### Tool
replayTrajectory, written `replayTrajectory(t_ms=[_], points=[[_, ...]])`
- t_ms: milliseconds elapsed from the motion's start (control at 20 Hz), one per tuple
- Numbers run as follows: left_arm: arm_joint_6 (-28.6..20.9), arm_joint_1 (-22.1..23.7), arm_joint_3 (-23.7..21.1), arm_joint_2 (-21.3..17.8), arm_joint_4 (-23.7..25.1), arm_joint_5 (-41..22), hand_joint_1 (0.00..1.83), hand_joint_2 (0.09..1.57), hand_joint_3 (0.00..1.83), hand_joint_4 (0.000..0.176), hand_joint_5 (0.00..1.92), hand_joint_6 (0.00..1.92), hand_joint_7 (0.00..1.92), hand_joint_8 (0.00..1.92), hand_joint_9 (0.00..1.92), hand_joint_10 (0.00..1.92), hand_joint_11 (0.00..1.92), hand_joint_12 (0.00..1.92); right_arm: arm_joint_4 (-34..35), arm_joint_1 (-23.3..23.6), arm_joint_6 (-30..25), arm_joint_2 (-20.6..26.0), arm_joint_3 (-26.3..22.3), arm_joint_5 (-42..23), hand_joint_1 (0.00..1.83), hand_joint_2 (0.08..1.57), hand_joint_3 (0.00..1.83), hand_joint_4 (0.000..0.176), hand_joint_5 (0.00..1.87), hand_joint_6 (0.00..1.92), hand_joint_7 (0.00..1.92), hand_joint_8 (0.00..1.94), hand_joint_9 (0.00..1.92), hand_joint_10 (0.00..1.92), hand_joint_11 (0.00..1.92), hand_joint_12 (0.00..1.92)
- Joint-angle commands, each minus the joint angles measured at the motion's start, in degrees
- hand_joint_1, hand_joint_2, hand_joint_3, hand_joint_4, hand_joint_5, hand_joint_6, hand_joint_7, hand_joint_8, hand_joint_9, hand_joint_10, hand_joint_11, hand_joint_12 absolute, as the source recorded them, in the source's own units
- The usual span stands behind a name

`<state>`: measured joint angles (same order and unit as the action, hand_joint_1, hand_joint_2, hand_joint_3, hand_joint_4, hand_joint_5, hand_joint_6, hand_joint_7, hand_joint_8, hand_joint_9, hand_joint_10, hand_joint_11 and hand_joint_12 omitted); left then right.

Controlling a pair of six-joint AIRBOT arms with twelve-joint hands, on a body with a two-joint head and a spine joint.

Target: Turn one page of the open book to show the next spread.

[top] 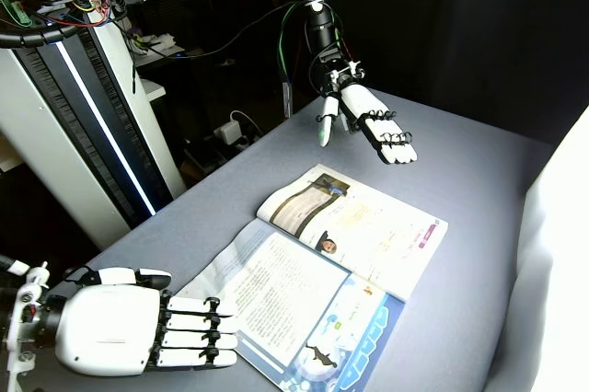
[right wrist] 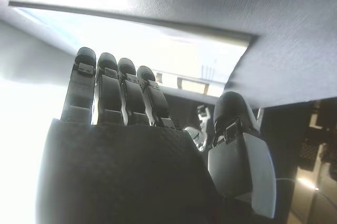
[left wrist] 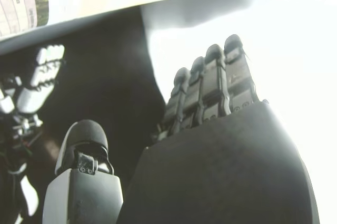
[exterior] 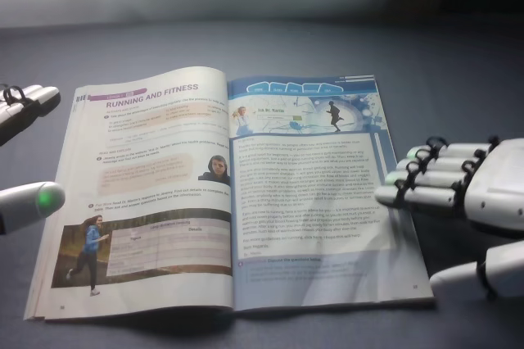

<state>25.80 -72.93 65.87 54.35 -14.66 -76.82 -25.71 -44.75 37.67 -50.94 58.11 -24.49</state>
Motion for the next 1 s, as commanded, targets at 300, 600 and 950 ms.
replayTrajectory(t_ms=[300,600,950], points=[[-0.2,-1.0,-0.3,-0.3,-2.0,-8.4,0.07,1.16,0.0,0.0,0.0,0.0,0.0,0.0,0.0,0.0,0.0,0.0,-6.2,1.8,-6.5,-3.5,2.5,-2.6,0.0,1.2,0.0,0.0,0.0,0.0,0.0,0.0,0.0,0.0,0.0,0.0],[-0.3,-2.6,-0.7,0.0,-3.5,-9.4,0.06,1.16,0.0,0.0,0.0,0.0,0.0,0.0,0.0,0.0,0.0,0.0,-10.1,3.8,-8.5,-8.6,4.8,-2.4,0.0,1.18,0.0,0.0,0.0,0.0,0.0,0.0,0.0,0.0,0.0,0.0],[-0.9,-5.9,-1.2,0.8,-6.4,-11.1,0.09,1.18,0.01,0.0,0.0,0.0,0.0,0.0,0.0,0.0,0.0,0.0,-10.8,8.4,-8.5,-15.8,9.2,-6.3,0.0,1.18,0.0,0.0,0.0,0.0,0.0,0.0,0.0,0.0,0.0,0.0]])
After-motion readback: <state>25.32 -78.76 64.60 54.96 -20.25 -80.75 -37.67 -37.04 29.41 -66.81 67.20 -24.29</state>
